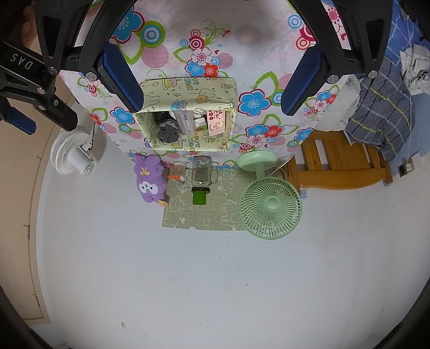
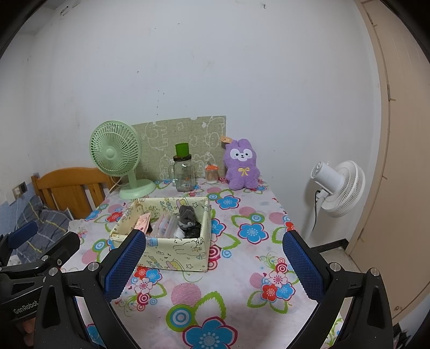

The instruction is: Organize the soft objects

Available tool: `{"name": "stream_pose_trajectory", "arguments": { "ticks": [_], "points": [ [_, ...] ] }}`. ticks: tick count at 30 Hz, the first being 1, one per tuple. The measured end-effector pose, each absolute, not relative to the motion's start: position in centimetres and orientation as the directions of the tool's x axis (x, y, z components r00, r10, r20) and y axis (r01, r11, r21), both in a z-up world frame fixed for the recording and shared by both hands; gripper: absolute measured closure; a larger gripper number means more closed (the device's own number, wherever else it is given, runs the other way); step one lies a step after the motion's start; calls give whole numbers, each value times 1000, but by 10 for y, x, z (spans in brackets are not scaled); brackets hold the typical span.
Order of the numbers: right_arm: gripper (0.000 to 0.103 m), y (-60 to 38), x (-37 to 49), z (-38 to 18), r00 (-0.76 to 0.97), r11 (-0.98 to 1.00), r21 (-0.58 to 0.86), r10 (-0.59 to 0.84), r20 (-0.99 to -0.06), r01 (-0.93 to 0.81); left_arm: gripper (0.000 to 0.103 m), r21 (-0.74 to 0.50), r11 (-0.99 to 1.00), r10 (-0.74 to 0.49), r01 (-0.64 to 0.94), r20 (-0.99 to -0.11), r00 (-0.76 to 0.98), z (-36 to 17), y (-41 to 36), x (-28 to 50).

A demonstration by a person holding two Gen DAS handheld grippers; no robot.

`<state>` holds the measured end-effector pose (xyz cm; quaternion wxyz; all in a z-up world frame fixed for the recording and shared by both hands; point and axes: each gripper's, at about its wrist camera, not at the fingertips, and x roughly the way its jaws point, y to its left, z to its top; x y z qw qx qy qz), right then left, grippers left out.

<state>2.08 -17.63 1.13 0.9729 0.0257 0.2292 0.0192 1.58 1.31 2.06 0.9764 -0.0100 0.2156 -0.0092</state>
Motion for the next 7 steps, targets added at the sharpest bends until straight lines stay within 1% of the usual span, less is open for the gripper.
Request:
{"name": "stream_pose_trajectory", "arguments": {
  "ticks": [7],
  "points": [
    [0, -176, 21, 10, 893, 998, 57, 49, -448, -26, 0, -25, 1000, -23, 13, -426, 904, 18, 13, 20]
  ]
}}
